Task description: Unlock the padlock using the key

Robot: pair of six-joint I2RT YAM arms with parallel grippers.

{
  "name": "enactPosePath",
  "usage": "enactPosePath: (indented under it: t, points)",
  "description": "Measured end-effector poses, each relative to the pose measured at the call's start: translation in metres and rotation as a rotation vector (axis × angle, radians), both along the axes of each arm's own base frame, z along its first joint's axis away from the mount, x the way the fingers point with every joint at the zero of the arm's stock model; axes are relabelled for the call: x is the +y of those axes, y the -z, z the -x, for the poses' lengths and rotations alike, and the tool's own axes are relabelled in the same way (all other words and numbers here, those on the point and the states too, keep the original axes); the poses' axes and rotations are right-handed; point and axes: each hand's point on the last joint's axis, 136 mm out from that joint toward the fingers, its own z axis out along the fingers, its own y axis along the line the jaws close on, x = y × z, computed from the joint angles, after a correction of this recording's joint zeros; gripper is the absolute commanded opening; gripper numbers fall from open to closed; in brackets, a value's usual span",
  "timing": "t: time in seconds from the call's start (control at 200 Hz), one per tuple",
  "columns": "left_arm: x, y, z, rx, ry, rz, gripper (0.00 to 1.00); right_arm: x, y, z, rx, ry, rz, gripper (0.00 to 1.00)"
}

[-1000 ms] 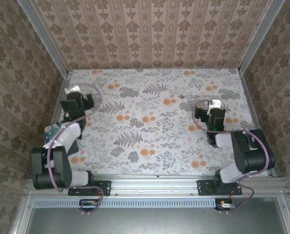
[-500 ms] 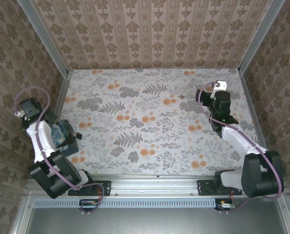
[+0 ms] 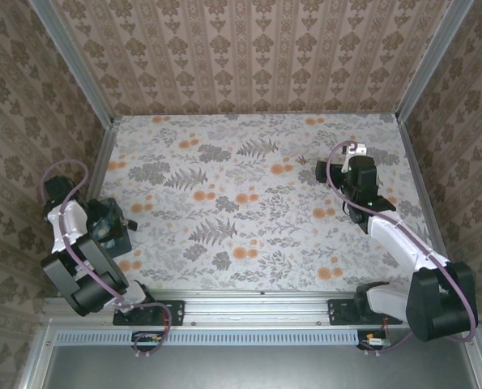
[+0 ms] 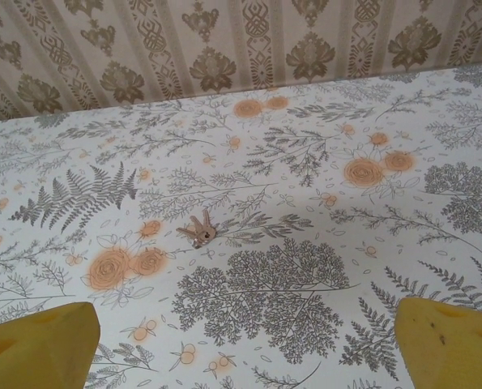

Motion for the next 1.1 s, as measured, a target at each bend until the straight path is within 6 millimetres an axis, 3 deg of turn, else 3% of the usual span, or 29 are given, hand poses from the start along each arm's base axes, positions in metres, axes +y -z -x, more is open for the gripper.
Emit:
enactPosePath:
  t: [0.095, 0.225, 0.32, 0.465, 0.59, 0.675, 0.895, 1.1]
  points:
    - [-0.023, -0.001, -0.029, -0.008, 0.092, 0.000, 0.94, 0.000, -0.002, 0.003, 0.001, 0.000, -0.012, 0.95]
    - [-0.082, -0.005, -0.086, -0.085, 0.227, 0.031, 0.94, 0.001, 0.001, 0.006, 0.016, -0.003, -0.019, 0.95]
    - [-0.144, -0.011, -0.135, -0.121, 0.344, 0.071, 0.94, 0.002, 0.003, 0.009, 0.026, -0.004, -0.023, 0.95]
    - [-0.256, -0.018, -0.213, -0.162, 0.550, 0.116, 0.93, 0.004, 0.008, 0.013, 0.043, -0.009, -0.027, 0.95]
    - [-0.330, -0.020, -0.255, -0.185, 0.688, 0.116, 0.92, 0.005, 0.010, 0.018, 0.059, -0.011, -0.029, 0.96]
    - [-0.358, -0.020, -0.265, -0.183, 0.757, 0.107, 0.92, 0.005, 0.008, 0.022, 0.059, -0.011, -0.032, 0.96]
    - [-0.391, -0.021, -0.264, -0.135, 0.956, 0.079, 0.91, 0.010, 0.012, 0.022, 0.074, -0.022, -0.064, 0.95]
    - [-0.443, -0.021, -0.235, -0.098, 1.203, 0.107, 0.91, 0.024, 0.037, 0.016, 0.148, -0.042, -0.099, 0.95]
